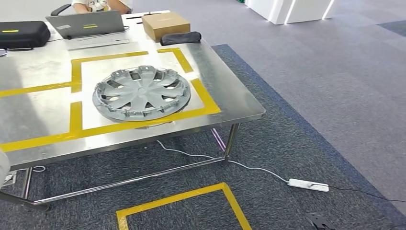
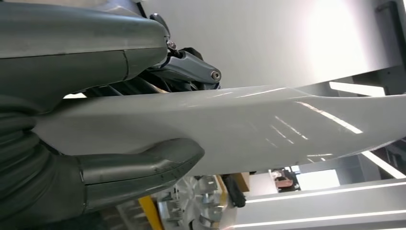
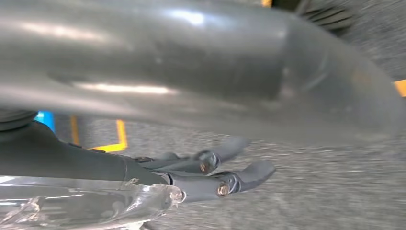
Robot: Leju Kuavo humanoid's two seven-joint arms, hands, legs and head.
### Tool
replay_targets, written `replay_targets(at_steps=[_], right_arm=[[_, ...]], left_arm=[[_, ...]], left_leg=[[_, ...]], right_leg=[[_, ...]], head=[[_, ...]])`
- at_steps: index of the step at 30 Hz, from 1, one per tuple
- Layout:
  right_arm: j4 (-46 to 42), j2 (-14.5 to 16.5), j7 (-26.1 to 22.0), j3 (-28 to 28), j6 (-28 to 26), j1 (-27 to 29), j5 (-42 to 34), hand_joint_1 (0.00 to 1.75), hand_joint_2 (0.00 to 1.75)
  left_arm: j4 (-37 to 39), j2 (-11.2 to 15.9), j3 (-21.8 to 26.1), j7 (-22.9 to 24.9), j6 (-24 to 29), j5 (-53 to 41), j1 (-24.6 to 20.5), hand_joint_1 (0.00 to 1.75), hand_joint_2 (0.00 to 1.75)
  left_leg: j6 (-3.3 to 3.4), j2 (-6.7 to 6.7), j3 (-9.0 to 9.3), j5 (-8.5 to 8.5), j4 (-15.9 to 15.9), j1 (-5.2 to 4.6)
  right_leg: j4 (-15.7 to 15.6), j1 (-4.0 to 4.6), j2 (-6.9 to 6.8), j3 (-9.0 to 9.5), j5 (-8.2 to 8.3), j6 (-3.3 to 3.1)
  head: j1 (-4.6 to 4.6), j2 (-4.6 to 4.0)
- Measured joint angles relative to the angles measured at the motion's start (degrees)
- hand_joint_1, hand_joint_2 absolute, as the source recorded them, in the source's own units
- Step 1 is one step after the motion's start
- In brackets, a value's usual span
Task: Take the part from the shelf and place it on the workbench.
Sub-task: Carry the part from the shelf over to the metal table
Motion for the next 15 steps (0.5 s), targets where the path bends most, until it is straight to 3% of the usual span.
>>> replay_targets(at_steps=[2,4,5,6,8,10,13,15], right_arm=[[0.0,0.0,-0.1,0.0,0.0,-0.1,0.0,0.0,0.0],[0.0,0.0,0.0,0.0,0.0,0.3,0.0,0.0,0.0],[0.0,0.0,0.0,0.0,0.0,0.4,0.0,0.0,0.0],[0.0,0.1,0.0,0.0,0.0,0.5,0.0,0.0,0.0],[0.0,0.0,-0.1,0.0,0.0,0.6,0.1,0.0,0.0],[0.0,0.1,-0.1,0.0,0.0,0.5,0.2,0.0,0.0],[0.0,0.0,-0.2,0.0,0.0,0.4,0.6,0.0,0.0],[0.0,0.0,-0.3,-0.1,0.1,0.3,0.7,0.0,0.0]], left_arm=[[0.0,0.0,0.0,0.0,0.0,0.0,0.0,1.75,1.75],[0.1,0.0,0.0,0.0,-0.1,-0.1,0.1,1.75,1.75],[0.1,0.0,0.0,0.0,-0.1,-0.1,0.1,1.75,1.75],[0.2,0.0,0.0,0.0,-0.1,-0.1,0.1,1.75,1.75],[0.2,0.0,0.0,0.0,-0.1,-0.1,0.1,1.75,1.75],[0.2,0.0,0.1,0.0,-0.2,-0.1,0.1,1.75,1.75],[0.3,0.0,0.1,0.4,-0.5,-0.1,0.0,1.75,1.75],[0.4,0.2,0.1,0.7,-0.7,0.0,-0.2,1.75,1.75]], left_leg=[[0.53,-0.07,0.82,-0.88,0.0,-0.18],[0.69,-0.27,1.96,-1.97,0.0,-0.36],[0.66,-0.39,2.67,-2.55,0.0,-0.42],[0.58,-0.46,3.41,-3.12,0.0,-0.47],[0.21,-0.53,4.78,-4.16,0.0,-0.54],[-0.41,-0.62,5.66,-4.74,0.0,-0.66],[-1.43,-0.64,5.99,-4.68,0.6,-0.74],[-2.01,-0.58,4.3,-6.21,3.7,-0.69]], right_leg=[[7.7,0.16,0.03,-4.93,-3.38,0.01],[11.2,0.4,0.03,-8.92,-6.24,-0.03],[9.9,0.48,0.03,-9.61,-5.74,-0.15],[7.0,0.55,0.02,-9.48,-3.77,-0.34],[0.0,0.74,-0.04,-8.24,2.15,-0.91],[-3.2,0.98,-0.09,-7.36,5.33,-1.51],[-3.9,0.9,0.13,-6.5,5.83,-2.43],[-4.4,0.65,0.26,-5.72,5.77,-2.93]], head=[[0.27,0.01],[0.46,0.02],[0.49,0.02],[0.5,0.02],[0.49,0.01],[0.46,0.0],[0.39,0.02],[0.14,0.02]])
